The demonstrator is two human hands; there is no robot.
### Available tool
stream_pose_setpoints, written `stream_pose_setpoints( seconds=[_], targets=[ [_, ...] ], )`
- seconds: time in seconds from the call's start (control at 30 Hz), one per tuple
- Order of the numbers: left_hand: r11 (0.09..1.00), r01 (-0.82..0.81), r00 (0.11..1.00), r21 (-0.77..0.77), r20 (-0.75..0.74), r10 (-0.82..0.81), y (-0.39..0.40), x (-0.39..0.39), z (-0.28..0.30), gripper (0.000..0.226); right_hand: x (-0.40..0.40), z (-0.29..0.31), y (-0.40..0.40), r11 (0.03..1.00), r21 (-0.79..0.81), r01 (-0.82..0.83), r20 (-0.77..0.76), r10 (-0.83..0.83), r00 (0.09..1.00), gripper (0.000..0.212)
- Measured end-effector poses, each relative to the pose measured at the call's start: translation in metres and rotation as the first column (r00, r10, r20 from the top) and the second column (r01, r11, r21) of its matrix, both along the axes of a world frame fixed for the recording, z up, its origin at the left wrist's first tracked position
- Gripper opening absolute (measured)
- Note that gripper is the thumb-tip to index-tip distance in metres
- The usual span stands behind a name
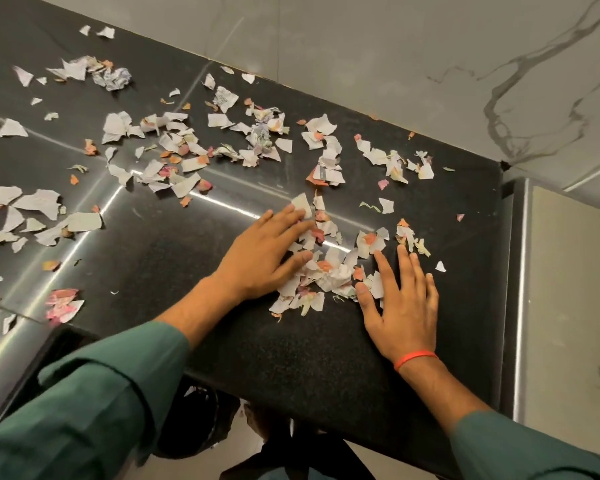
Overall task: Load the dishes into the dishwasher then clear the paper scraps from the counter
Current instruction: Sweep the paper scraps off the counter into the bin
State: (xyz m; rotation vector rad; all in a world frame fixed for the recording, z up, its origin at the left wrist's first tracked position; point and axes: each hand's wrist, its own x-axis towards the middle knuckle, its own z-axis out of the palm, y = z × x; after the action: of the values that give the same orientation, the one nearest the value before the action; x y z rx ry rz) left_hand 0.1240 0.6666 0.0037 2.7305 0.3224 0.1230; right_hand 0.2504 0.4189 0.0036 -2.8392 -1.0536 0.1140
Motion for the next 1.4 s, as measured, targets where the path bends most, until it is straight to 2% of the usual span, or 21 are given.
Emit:
stream_pose_setpoints(
  seconds=[0.27,0.37,0.47,0.57,0.67,0.77,0.83,0.9,0.97,1.03,1.1,1.23,1.33,1.4],
  targets=[
    [0.953,-0.225,0.961,-0.201,0.119,0.251,-0.049,-0.038,0.006,0.062,0.0,-0.002,0.0,1.0,0.024,-0.002,0.016,0.002,1.0,0.067],
    [0.956,-0.248,0.963,-0.156,0.07,0.261,-0.071,-0.047,0.005,0.069,0.0,-0.002,-0.001,1.0,0.022,-0.006,0.012,0.006,1.0,0.068],
    [0.976,-0.2,0.98,-0.085,0.011,0.201,-0.088,-0.048,0.005,0.082,0.0,0.0,-0.001,1.0,0.026,-0.01,-0.011,0.01,1.0,0.068],
    [0.989,-0.138,0.99,-0.044,-0.024,0.137,-0.093,-0.05,0.004,0.095,-0.001,0.002,-0.004,0.985,0.17,-0.006,-0.056,0.015,0.998,0.066],
    [0.988,-0.151,0.988,-0.019,-0.045,0.15,-0.092,-0.05,0.003,0.102,0.001,0.006,-0.012,0.942,0.333,-0.028,-0.115,0.07,0.991,0.061],
    [0.987,-0.158,0.987,-0.006,-0.04,0.157,-0.093,-0.049,0.004,0.105,0.016,0.012,-0.02,0.926,0.363,-0.103,-0.06,0.133,0.989,0.059],
    [0.985,-0.173,0.985,-0.015,-0.03,0.172,-0.093,-0.049,0.005,0.108,0.035,0.017,-0.019,0.923,0.382,-0.04,-0.053,0.065,0.996,0.06],
    [0.982,-0.188,0.982,-0.022,-0.038,0.187,-0.093,-0.049,0.005,0.109,0.06,0.021,-0.014,0.924,0.368,0.103,-0.127,-0.06,0.99,0.065],
    [0.98,-0.2,0.978,-0.024,-0.06,0.198,-0.093,-0.047,0.006,0.111,0.08,0.021,-0.006,0.923,0.297,0.245,-0.236,-0.178,0.955,0.072],
    [0.978,-0.21,0.976,-0.019,-0.071,0.208,-0.093,-0.046,0.006,0.111,0.088,0.016,0.005,0.944,0.188,0.271,-0.26,-0.218,0.941,0.075],
    [0.977,-0.215,0.974,-0.016,-0.074,0.213,-0.093,-0.045,0.006,0.113,0.081,0.011,0.018,0.971,0.123,0.205,-0.21,-0.177,0.962,0.073],
    [0.972,-0.233,0.97,-0.014,-0.077,0.231,-0.092,-0.044,0.004,0.118,0.035,0.005,0.04,0.987,0.159,-0.02,-0.148,0.044,0.988,0.073],
    [0.969,-0.245,0.968,-0.019,-0.063,0.243,-0.091,-0.043,0.001,0.118,0.0,0.003,0.046,0.958,0.173,-0.229,-0.166,0.258,0.952,0.072],
    [0.965,-0.26,0.965,-0.027,-0.049,0.258,-0.091,-0.042,-0.001,0.117,-0.007,0.004,0.047,0.936,0.231,-0.266,-0.22,0.316,0.923,0.073]
  ],
)
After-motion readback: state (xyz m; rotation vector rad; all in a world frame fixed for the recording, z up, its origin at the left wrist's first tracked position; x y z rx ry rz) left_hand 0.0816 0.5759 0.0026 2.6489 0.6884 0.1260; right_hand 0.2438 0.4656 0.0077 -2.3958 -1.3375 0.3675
